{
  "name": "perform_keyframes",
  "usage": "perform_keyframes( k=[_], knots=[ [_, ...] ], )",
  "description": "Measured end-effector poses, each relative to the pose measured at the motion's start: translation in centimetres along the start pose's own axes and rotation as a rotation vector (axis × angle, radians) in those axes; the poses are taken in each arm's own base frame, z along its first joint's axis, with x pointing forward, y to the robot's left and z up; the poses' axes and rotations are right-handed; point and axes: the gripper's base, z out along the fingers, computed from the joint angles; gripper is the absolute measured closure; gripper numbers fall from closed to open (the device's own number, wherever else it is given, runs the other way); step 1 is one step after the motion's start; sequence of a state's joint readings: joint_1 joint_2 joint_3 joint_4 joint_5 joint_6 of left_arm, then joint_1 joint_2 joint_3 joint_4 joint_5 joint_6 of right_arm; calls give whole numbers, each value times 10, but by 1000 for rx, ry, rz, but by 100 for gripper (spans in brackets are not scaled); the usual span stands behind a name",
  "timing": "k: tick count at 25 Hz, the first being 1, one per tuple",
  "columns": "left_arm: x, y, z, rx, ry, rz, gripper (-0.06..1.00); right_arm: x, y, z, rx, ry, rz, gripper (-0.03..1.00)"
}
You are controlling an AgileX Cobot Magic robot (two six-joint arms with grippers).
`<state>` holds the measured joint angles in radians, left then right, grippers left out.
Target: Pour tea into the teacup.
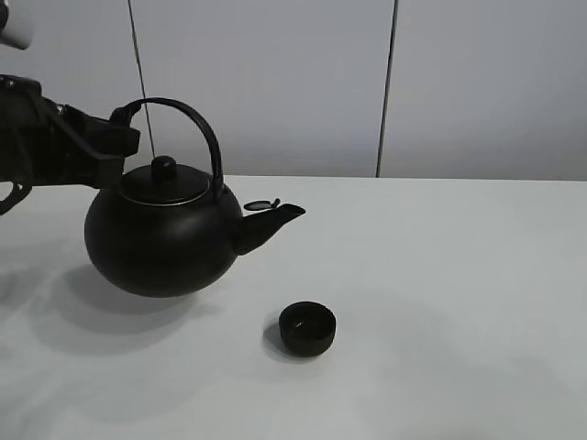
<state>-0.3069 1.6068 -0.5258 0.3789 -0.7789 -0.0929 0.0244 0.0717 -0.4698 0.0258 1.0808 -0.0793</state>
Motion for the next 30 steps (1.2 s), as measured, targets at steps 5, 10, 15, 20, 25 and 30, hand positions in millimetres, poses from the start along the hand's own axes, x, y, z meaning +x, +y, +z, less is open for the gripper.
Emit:
perform_keyframes(
  k=[5, 10, 15, 20, 25, 30],
  knots=[
    [-8, -12, 9, 41, 32, 28, 80, 0, 0, 0, 0, 0, 0, 42],
    [-12, -24, 12, 83, 29, 46, 80, 0, 0, 0, 0, 0, 0, 42],
    [-11, -28, 12, 96, 42, 53, 81, 0, 0, 0, 0, 0, 0, 42],
    [-7, -28, 12, 91, 85, 56, 81, 0, 0, 0, 0, 0, 0, 42],
    [-6, -28, 12, 91, 89, 57, 81, 0, 0, 0, 0, 0, 0, 42],
    [-1, -27, 12, 89, 150, 115, 81, 0, 0, 0, 0, -1, 0, 42]
  ],
)
